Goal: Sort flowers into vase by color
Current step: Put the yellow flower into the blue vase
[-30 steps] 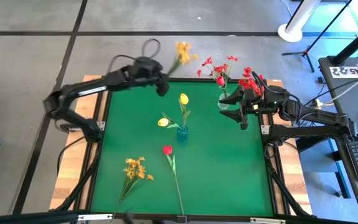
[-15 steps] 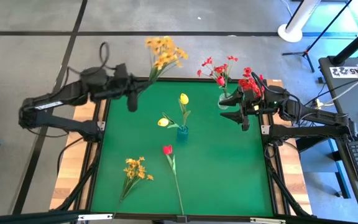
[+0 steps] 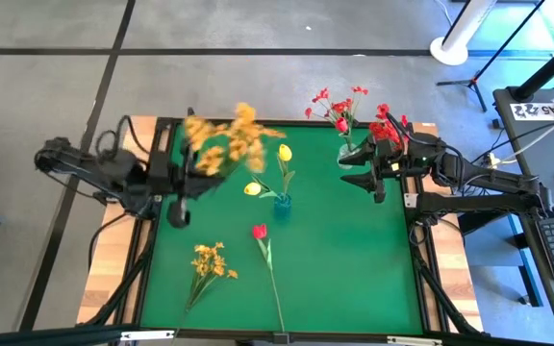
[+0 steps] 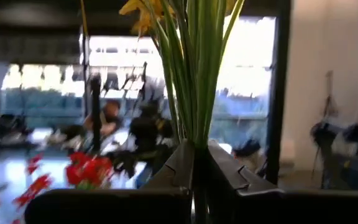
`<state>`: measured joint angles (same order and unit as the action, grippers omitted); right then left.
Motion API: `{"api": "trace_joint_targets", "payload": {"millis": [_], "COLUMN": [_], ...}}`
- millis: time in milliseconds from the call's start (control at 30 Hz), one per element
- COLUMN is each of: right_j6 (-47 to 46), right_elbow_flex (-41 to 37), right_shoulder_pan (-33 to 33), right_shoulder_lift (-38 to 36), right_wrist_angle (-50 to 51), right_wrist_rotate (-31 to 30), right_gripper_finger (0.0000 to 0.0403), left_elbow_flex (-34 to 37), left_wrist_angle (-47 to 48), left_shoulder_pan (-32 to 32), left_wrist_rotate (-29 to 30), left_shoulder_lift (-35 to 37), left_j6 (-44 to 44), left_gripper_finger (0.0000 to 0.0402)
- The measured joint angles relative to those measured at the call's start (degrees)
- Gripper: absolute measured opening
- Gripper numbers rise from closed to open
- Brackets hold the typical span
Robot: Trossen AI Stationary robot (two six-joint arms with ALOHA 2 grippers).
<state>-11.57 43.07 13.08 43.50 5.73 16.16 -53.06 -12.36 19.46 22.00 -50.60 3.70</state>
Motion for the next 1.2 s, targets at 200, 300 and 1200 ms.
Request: {"api": "trace_joint_targets", "payload": {"millis": [200,300,1200], "right_j6": [0.0,0.0,-0.1], "right_elbow_flex": [0.0,0.0,0.0], "right_shoulder_pan": [0.0,0.0,-4.2], "right_shoulder_lift": [0.0,0.3,5.3], "right_wrist_angle": [-1.4,-2.8,-9.8], "right_wrist_rotate": [0.0,0.4,1.8], "right_gripper_finger": [0.0246,0.0246,0.0246], "left_elbow_flex": [16.1,22.3,8.6], "left_wrist_angle": [-26.5,-42.4,-68.6], "left_shoulder_pan": [0.9,0.1,-8.7], "left_wrist_rotate": [0.0,-0.5,0.3], "left_shoulder_lift": [-2.8,-8.7,-52.4], "left_j6": [-2.7,-5.0,-7.7], "left_gripper_finger": [0.0014,0.0014,0.0013]}}
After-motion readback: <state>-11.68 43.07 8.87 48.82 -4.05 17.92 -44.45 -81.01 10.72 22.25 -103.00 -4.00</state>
